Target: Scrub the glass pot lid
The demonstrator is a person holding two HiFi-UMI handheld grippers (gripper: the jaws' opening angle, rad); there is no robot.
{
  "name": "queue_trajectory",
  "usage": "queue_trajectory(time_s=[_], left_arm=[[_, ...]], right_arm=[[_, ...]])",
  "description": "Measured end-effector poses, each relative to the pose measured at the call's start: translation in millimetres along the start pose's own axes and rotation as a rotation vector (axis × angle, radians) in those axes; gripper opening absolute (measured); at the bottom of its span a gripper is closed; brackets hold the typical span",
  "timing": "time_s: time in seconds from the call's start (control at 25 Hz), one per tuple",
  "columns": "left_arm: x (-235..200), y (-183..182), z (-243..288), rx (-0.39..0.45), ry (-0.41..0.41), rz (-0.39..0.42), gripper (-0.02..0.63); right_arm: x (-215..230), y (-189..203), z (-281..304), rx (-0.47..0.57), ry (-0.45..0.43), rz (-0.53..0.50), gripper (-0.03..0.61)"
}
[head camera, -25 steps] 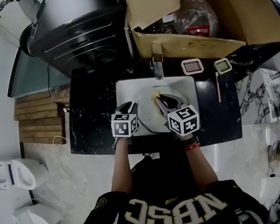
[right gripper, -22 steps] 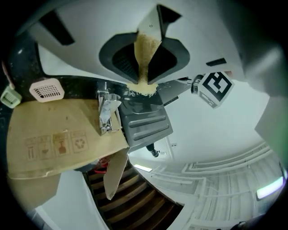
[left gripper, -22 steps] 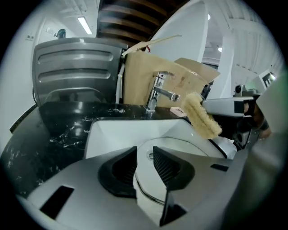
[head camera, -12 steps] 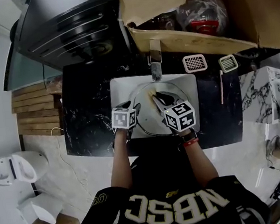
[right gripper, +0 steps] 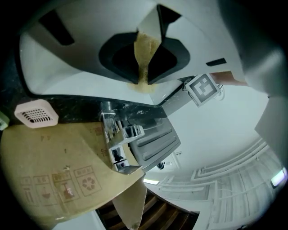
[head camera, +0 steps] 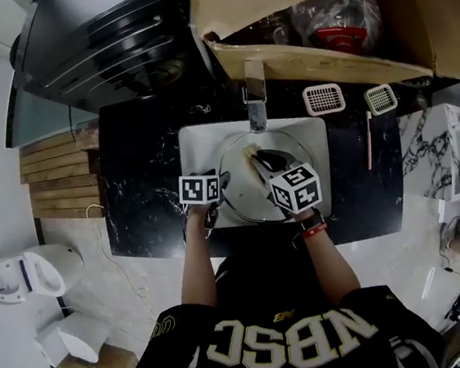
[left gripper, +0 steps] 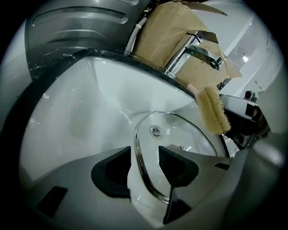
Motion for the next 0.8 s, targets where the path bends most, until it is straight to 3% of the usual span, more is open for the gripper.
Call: queue_trajectory(time_s=[0.16,0.24,0.28,0.56,0.8], left_arm=[[-2,4,9,-0.027,-0.007,-0.019,0.197],[-4,7,12,-0.038,-0.025,-0.039,0.154],[-6,8,13,-0.04,-0.032,-0.055,0.124],[-12,10,4,-0.004,0.02,-0.203,0.081],[-14,11,-7,0.012,0.019,-0.27,0.077]], right_arm=[[5,4,3,-0.012,0.005,0.01,0.075],[7,6,3,-0.018,0.01,0.013,0.075],[8,6,3,-0.021,0.012,0.014,0.075],[8,16,13,-0.053,-0.001,0.005,0.075],[6,19,31,-0.072,-0.025,-0.054,0.073]])
Point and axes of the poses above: the fingertips, and each gripper's own axes: z forward along the fingers, x to its right, y out of its underside, the point moved 7 cm from there along -z, backward along the fingers, and after that the axes turned 9 degrees about -z, right-handed, at the moved point
